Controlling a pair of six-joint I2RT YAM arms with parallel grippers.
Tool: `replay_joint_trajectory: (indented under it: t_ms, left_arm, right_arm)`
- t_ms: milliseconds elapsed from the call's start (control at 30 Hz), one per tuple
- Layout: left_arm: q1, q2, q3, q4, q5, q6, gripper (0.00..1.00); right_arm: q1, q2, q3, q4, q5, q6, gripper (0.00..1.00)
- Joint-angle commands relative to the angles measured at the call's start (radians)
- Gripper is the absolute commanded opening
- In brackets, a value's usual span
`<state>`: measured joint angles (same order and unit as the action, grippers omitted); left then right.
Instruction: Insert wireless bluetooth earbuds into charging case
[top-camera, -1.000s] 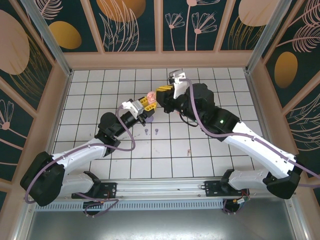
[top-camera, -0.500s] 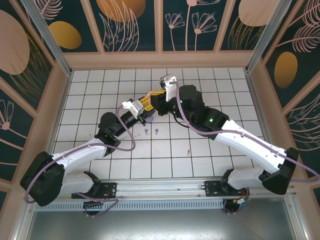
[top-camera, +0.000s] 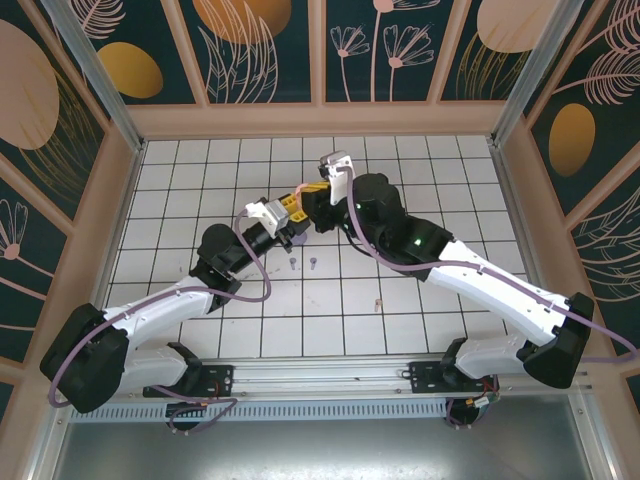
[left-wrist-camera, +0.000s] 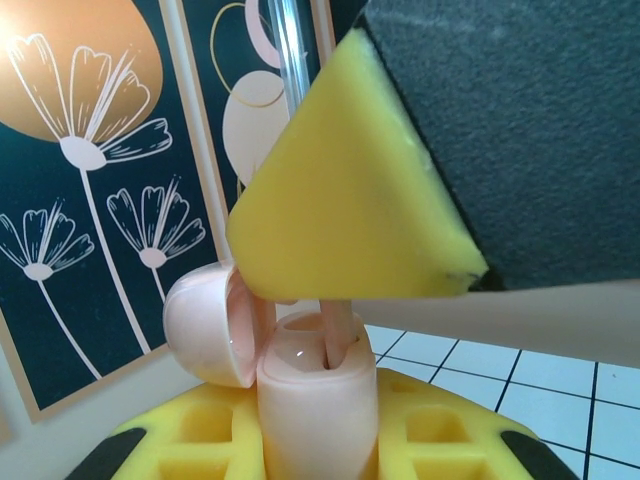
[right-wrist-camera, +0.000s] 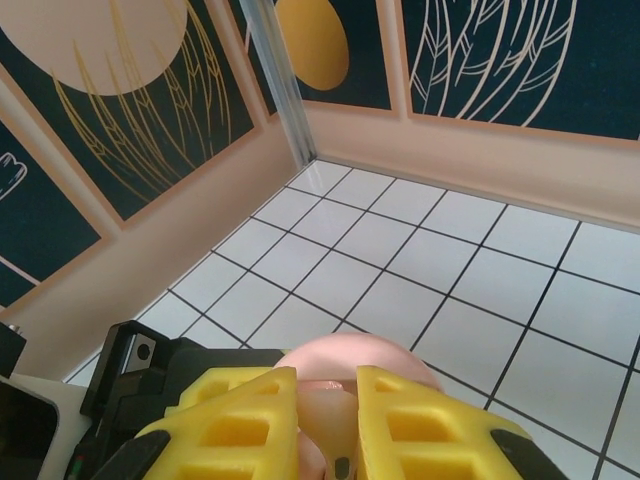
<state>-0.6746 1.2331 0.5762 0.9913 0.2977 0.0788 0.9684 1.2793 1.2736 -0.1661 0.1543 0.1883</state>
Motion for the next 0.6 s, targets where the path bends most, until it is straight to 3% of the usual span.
replay_joint_trajectory:
  t_ms: [0,233,367,433,500,567]
  left_arm:
    - [-0.005,-0.026,0.035,0.033,-0.006,0.014,0.0]
    - [-0.006,-0.024,0.044,0.026,-0.006,0.014,0.0]
    - [-0.006,-0.02,0.05,0.008,-0.009,0.009,0.0]
    - [-0.006,-0.017,0.047,0.007,-0.012,0.003,0.0]
    - [-0.006,-0.015,0.044,0.008,-0.017,0.0,0.0]
    - [-0.006,-0.016,0.036,0.012,-0.023,-0.005,0.0]
  right_arm:
    - [-0.002,0.009,-0.02,0.002,0.025,-0.015,0.17]
    - [0.005,0.022,-0.015,-0.038,-0.164,-0.08,0.16]
    - [0.007,0.042,0.013,-0.08,-0.147,-0.087,0.21]
    - [0.006,0.046,0.035,-0.095,-0.083,-0.072,0.33]
    - [-0.002,0.034,0.059,-0.104,-0.028,-0.043,0.53]
    - [-0.012,0.009,0.082,-0.113,0.017,-0.008,0.6]
